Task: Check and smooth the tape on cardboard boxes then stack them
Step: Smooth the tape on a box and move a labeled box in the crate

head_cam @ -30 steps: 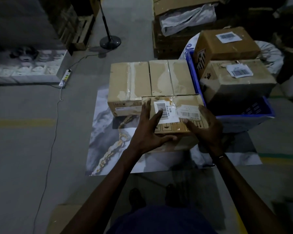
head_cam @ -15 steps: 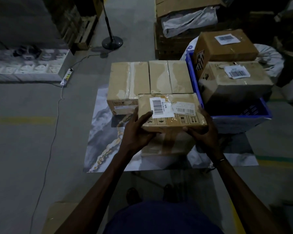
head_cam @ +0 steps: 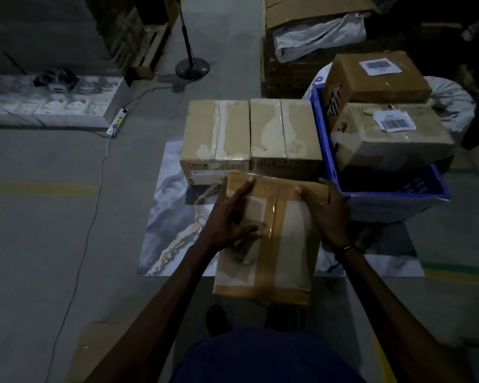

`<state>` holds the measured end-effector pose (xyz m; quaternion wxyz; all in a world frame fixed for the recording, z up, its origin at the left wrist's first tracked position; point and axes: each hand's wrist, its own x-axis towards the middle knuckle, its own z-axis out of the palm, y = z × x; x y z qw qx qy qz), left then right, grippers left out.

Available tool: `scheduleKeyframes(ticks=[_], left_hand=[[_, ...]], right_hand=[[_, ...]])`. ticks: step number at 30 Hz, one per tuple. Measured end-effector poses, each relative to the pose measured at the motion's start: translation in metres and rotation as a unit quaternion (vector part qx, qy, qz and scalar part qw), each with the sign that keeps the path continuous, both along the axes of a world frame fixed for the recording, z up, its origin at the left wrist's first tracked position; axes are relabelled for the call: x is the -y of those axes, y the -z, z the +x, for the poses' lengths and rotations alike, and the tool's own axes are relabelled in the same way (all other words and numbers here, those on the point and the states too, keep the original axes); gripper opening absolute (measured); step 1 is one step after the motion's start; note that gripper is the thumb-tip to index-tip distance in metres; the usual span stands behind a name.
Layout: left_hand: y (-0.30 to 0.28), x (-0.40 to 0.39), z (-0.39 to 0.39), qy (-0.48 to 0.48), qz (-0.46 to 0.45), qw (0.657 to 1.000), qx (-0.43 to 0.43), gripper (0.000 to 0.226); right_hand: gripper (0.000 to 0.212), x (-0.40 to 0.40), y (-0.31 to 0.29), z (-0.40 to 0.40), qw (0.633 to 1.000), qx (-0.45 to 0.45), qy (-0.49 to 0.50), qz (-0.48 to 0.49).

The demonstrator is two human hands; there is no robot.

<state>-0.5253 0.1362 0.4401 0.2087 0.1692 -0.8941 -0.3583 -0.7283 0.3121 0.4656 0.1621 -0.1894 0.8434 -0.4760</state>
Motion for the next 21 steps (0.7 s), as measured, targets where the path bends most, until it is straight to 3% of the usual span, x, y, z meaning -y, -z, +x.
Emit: scheduleKeyframes(ticks=[2, 5, 9, 14, 21], left_hand=[[0.008, 0.005, 0.001, -0.024, 0.0, 1.0, 0.018, 0.107], [0.022, 0.008, 0.004, -0.065, 0.012, 0.997, 0.049, 0.1], [0.034, 0.007, 0.005, -0.08, 0.018, 0.995, 0.063, 0.093], [0.061, 0.007, 0.012, -0.059, 0.034, 0.994, 0.089, 0.109], [0.076, 0.007, 0.0, -0.08, 0.074, 0.983, 0.144, 0.094]], right_hand=[[0.086, 0.006, 0.004, 0.002, 1.0, -0.019, -0.006, -0.012], [0.092, 0.003, 0.017, 0.013, 0.995, -0.013, -0.091, -0.025], [0.098, -0.007, 0.051, 0.024, 0.979, -0.082, -0.177, 0.058], [0.085, -0.018, 0.065, 0.029, 0.973, -0.106, -0.185, 0.089], [0.07, -0.007, 0.07, 0.031, 0.986, -0.042, -0.146, 0.067]])
